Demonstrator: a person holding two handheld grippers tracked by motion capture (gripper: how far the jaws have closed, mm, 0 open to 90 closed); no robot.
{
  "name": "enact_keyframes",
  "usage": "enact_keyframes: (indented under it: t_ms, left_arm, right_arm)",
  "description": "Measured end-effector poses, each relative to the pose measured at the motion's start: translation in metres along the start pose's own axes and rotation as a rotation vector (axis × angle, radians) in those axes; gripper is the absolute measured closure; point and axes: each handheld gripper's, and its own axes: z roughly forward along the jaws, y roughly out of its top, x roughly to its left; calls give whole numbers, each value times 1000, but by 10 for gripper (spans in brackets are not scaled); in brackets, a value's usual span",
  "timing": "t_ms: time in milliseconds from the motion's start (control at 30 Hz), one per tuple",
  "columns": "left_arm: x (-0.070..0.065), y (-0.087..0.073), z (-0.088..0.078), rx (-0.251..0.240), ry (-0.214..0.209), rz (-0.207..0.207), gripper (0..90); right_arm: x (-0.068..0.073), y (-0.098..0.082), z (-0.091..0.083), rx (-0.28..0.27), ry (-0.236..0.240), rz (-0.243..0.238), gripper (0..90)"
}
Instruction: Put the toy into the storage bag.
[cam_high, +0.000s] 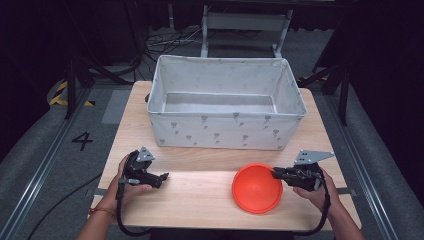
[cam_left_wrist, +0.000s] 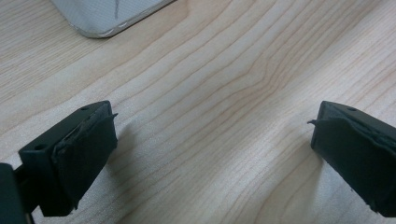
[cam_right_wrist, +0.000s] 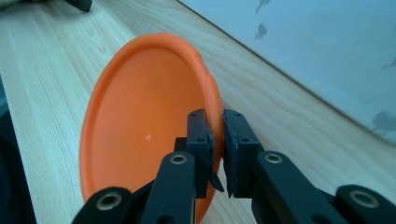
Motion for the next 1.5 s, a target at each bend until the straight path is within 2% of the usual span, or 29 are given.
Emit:
enact_keyframes:
  t_ms: [200,233,267,300,333,433,633,733,867,1000,1500]
  left_arm:
    - [0,0,0,0,-1,-1,6]
    - [0,0,0,0,-1,-1,6]
    - [0,0,0,0,0,-1,6]
    - [0,0,0,0,0,-1,6]
    - [0,0,0,0,0,-1,7]
    - [0,0,0,-1,2,-1,6]
    - [0,0,0,-1,1,-1,7]
    - [0,0,0,0,1,-1,6]
    - [0,0,-1,3,1,-1,6]
    - [-1,-1,-1,4,0,-6,6]
    - [-1,-1,-1,3,8,-3,6]
  right_arm:
    - [18,25,-25,48,-52,-160,825]
    - [18,25,-25,48,-52,-160,825]
    - [19,29,-28,53,-61,-175,826]
    - [23,38,-38,67,-82,-211,827]
    - [23,38,-38,67,-82,-211,827]
    - [25,51,-50,98,-133,-266,826]
    - [20,63,-67,90,-158,-278,826]
    - [18,65,-71,82,-155,-270,826]
    - [17,70,-81,70,-184,-270,826]
    - [14,75,-92,61,-189,-260,826]
    - [15,93,-129,31,-215,-276,826]
